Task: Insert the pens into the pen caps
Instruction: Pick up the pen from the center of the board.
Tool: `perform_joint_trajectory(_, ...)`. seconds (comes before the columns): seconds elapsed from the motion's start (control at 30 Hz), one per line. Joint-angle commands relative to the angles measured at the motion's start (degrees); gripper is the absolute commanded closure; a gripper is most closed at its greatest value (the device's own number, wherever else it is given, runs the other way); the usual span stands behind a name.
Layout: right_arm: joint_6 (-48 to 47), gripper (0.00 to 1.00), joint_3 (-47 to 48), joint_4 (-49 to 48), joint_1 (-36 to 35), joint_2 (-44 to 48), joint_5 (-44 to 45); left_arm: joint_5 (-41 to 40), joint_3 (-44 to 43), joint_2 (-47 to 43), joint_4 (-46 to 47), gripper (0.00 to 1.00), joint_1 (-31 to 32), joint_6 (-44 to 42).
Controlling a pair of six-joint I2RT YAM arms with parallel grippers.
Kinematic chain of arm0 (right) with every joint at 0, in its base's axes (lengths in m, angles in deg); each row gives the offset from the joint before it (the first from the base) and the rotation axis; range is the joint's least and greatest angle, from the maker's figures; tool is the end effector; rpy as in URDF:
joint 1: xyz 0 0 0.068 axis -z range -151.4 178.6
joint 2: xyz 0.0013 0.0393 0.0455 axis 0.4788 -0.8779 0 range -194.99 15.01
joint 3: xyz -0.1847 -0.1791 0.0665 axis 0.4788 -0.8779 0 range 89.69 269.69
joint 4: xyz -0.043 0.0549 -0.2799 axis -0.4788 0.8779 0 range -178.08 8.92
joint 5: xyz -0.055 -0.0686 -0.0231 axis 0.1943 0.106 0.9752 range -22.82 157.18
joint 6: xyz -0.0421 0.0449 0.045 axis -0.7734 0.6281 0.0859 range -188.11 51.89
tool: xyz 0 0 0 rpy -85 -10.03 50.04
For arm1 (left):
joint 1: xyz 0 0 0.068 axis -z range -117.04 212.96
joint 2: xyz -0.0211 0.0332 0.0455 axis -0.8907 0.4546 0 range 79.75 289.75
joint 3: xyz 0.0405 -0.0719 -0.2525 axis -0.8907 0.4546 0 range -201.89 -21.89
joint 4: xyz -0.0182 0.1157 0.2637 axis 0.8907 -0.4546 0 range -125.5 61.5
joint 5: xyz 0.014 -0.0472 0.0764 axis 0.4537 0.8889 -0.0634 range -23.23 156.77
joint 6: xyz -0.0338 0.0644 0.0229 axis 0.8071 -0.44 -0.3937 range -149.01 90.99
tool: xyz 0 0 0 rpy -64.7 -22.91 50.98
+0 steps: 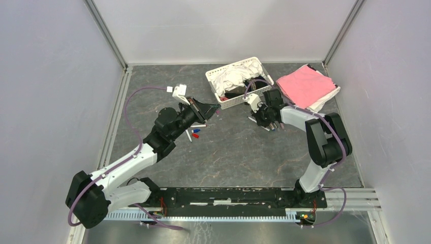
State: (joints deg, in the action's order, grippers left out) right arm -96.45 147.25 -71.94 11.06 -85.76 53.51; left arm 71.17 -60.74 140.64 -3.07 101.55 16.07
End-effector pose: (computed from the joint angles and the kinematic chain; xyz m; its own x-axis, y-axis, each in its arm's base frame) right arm 0.3560 0.1286 0.1043 -0.5286 -0.6508 -0.5450 -0.7483 0.6604 -0.0628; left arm 0.2388 -0.1970 0.2988 -0.4500 -0.5441 -0.7081 0.5142 0.4904 -0.7036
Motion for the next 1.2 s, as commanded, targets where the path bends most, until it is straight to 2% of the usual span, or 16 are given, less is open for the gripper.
perform_joint_trajectory(0.0,1.16,0.97,-4.50,-0.14,-0.18,-1.58,2.87,-1.34,1.42,-1.05,2.92,0.98,-0.05,0.52)
perform_joint_trajectory(0.03,1.70,1.00,-4.75,-0.15,-0.08,-1.32,1.40,-1.30,1.67,-0.99,3.39,0.98,-0.09,0.86)
perform_joint_trajectory(0.27,4.96,1.00,-0.54,1.13,2.62,4.56,-8.03,-0.63,1.48,-1.15,5.59,0.98,-0.09,0.25)
perform_joint_trajectory(0.43,8.52,1.00,2.29,2.38,5.51,8.36,-18.19,-1.75,2.24,-1.26,8.29,0.98,-0.22,0.84)
perform_joint_trajectory(0.53,11.87,1.00,2.03,2.25,6.80,10.34,-27.17,-0.34,3.64,-0.02,13.90,0.98,-1.14,3.01)
perform_joint_trajectory(0.63,16.33,1.00,1.33,0.58,7.52,12.70,-35.79,3.80,4.94,3.63,24.99,0.98,-3.63,7.46)
perform_joint_trajectory(0.77,26.92,1.00,-1.92,-8.31,7.76,17.45,-43.54,9.22,5.21,9.78,39.22,0.98,-7.04,14.53)
perform_joint_trajectory(0.87,34.68,1.00,-3.84,-14.55,7.78,20.09,-46.98,11.62,3.62,14.26,45.70,0.98,-8.44,17.54)
perform_joint_trajectory(1.17,60.15,1.00,-6.03,-38.03,7.43,23.11,-53.16,11.19,0.00,27.33,62.69,0.98,-8.58,27.04)
